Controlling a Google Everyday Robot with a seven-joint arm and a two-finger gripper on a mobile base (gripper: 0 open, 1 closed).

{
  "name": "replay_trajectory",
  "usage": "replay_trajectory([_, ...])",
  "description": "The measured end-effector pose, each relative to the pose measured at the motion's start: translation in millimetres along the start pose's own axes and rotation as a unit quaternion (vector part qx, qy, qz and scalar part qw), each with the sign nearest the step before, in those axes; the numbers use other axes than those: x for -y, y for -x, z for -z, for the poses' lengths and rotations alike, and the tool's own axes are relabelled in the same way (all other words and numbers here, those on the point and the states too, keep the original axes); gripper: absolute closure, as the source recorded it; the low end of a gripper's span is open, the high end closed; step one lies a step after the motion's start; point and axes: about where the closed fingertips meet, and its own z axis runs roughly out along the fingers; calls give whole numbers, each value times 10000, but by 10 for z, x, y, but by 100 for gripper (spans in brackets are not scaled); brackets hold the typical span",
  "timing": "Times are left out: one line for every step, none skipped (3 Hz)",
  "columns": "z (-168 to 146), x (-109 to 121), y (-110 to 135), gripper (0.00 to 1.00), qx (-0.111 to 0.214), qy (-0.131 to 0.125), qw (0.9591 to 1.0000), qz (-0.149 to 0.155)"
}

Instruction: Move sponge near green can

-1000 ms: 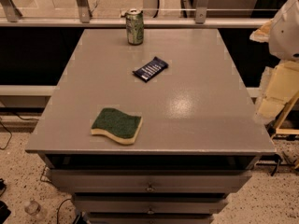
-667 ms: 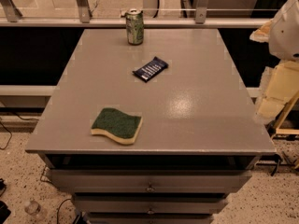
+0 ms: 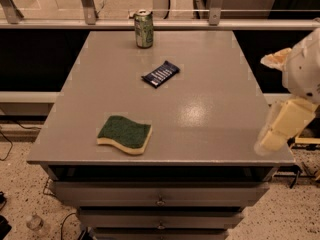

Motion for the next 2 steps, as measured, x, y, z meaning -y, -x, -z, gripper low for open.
replay_trajectory([-317,-146,60,0,816,-52,9966,-131])
replay_trajectory([-427,-26,369,0,1786,-401,9828,-235])
